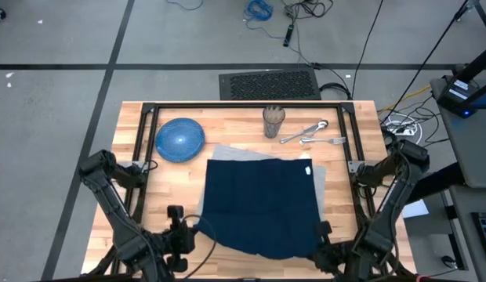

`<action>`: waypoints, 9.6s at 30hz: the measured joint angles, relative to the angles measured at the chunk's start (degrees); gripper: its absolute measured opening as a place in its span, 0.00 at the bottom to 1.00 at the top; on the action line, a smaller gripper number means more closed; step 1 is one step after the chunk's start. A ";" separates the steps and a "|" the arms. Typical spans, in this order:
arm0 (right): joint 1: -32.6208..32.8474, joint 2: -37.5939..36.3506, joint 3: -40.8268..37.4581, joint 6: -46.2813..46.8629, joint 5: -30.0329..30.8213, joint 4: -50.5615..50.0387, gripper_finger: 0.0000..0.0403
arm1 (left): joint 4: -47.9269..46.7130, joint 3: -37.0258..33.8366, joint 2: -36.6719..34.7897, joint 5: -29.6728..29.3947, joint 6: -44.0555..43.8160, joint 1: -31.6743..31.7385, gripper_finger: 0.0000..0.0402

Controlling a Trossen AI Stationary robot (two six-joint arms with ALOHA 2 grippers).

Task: Set table place
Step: Fold the blue napkin

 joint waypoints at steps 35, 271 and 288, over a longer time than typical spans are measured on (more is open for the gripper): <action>-16.68 -1.47 0.02 -4.11 3.64 -31.39 0.00 | -6.70 -4.74 3.63 -5.00 -0.52 16.90 0.00; -14.19 -10.16 -19.80 -0.30 3.72 -2.29 0.30 | 28.52 -7.87 20.81 38.13 -2.26 48.08 0.01; -14.11 -10.16 -19.80 0.92 3.58 -2.28 0.30 | 20.35 2.38 20.24 35.16 3.96 47.29 0.00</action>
